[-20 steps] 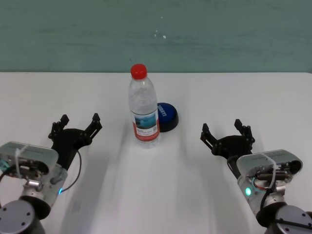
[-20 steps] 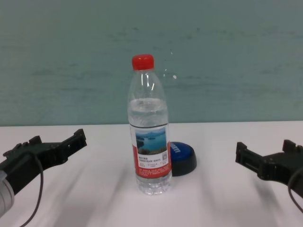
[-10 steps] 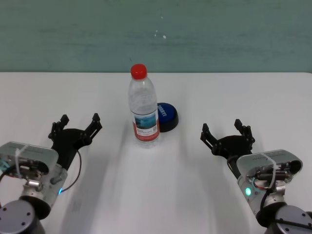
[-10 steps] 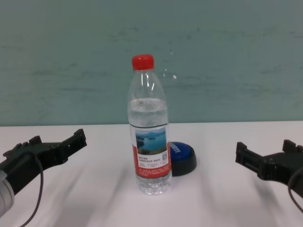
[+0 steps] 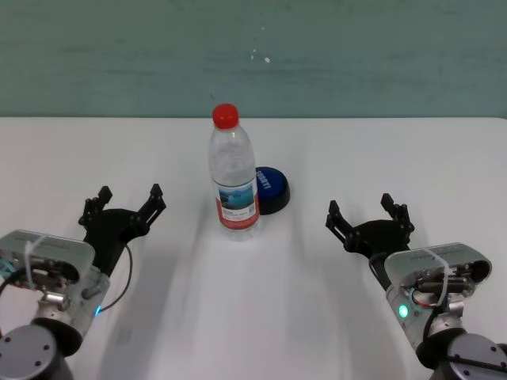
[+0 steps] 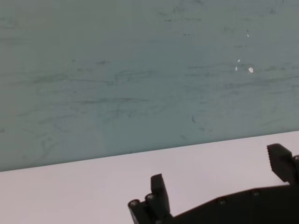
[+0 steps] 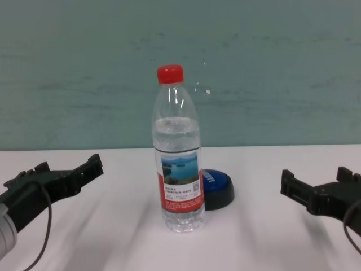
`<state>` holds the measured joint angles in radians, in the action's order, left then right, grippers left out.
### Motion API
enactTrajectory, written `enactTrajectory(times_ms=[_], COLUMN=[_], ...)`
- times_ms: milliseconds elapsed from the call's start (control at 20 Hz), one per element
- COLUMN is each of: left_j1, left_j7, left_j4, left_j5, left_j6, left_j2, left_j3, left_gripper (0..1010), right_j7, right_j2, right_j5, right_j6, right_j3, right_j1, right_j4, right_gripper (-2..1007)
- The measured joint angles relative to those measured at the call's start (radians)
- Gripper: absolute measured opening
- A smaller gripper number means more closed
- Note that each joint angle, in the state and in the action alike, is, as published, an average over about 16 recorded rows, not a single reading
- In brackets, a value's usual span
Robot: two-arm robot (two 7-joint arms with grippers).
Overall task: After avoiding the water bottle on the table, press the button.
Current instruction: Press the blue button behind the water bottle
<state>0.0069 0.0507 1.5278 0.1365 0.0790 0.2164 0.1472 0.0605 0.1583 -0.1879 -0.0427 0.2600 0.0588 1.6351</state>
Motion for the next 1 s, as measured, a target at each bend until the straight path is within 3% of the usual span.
enactTrajectory(times_ms=[450,1000], left_j1=[0.042,0.175], left_j7=[0.013,0.069], left_j4=[0.048,0.197], left_j5=[-0.014,-0.025], left_j6=[-0.007,-0.021], left_j2=[0.003,0.019], left_j3=[-0.014,-0.051], left_gripper=[1000,1000], right_j7=[0.0,0.0], right_j2=[0.0,0.0], right_j5=[0.0,0.0], right_j6=[0.0,0.0], right_j3=[0.0,0.0], right_j1=[0.0,0.0], right_j4=[0.0,0.0], right_gripper=[1004,1004])
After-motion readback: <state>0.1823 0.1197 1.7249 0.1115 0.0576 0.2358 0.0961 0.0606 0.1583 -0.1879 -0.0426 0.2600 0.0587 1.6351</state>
